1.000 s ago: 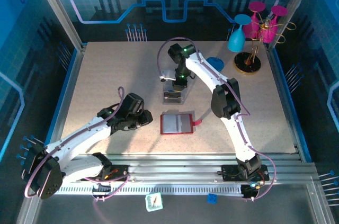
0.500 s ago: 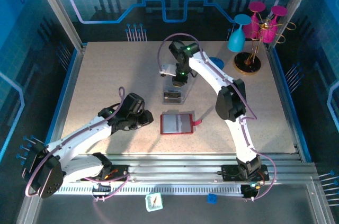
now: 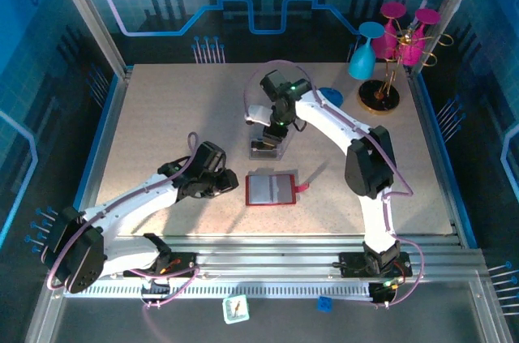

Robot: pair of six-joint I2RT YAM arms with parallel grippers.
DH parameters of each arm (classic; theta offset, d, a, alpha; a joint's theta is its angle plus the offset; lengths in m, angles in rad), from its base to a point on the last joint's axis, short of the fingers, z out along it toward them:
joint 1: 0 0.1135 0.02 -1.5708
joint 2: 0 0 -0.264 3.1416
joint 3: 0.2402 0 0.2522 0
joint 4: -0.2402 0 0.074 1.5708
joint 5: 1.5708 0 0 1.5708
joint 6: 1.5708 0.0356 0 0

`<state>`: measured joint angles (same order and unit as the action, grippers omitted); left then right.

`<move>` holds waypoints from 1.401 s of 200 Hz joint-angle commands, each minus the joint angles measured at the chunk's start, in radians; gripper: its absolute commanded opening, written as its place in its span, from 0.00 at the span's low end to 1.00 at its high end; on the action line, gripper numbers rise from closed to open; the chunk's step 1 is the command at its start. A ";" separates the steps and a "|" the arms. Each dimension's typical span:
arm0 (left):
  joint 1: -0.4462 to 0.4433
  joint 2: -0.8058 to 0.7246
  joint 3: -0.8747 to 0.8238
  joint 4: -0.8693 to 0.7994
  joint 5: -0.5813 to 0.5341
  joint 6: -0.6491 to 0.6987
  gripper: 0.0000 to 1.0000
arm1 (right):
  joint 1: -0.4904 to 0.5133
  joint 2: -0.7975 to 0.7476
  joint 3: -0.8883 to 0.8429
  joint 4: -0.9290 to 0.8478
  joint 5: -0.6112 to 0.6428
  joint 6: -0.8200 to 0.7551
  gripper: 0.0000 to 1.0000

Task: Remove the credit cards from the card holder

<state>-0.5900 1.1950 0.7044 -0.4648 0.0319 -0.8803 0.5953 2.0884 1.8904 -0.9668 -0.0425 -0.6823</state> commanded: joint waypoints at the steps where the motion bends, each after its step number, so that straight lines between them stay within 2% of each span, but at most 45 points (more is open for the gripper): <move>1: 0.008 0.002 0.023 0.010 0.018 0.026 0.37 | 0.019 0.042 -0.008 0.070 0.049 0.015 0.47; 31: 0.007 0.003 0.026 0.012 0.019 0.024 0.37 | 0.021 0.077 -0.003 0.098 0.080 0.013 0.51; 113: 0.008 0.008 0.033 0.006 0.023 0.027 0.37 | 0.023 0.125 0.018 0.154 0.152 0.005 0.51; 208: 0.008 0.002 0.029 0.001 0.017 0.032 0.37 | 0.022 0.042 -0.047 0.319 0.271 0.022 0.51; 280: 0.007 -0.009 0.021 0.001 0.014 0.030 0.38 | 0.024 0.033 -0.066 0.355 0.274 0.026 0.51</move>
<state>-0.5900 1.1988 0.7059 -0.4648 0.0345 -0.8623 0.6041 2.1635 1.8427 -0.6338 0.2276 -0.6716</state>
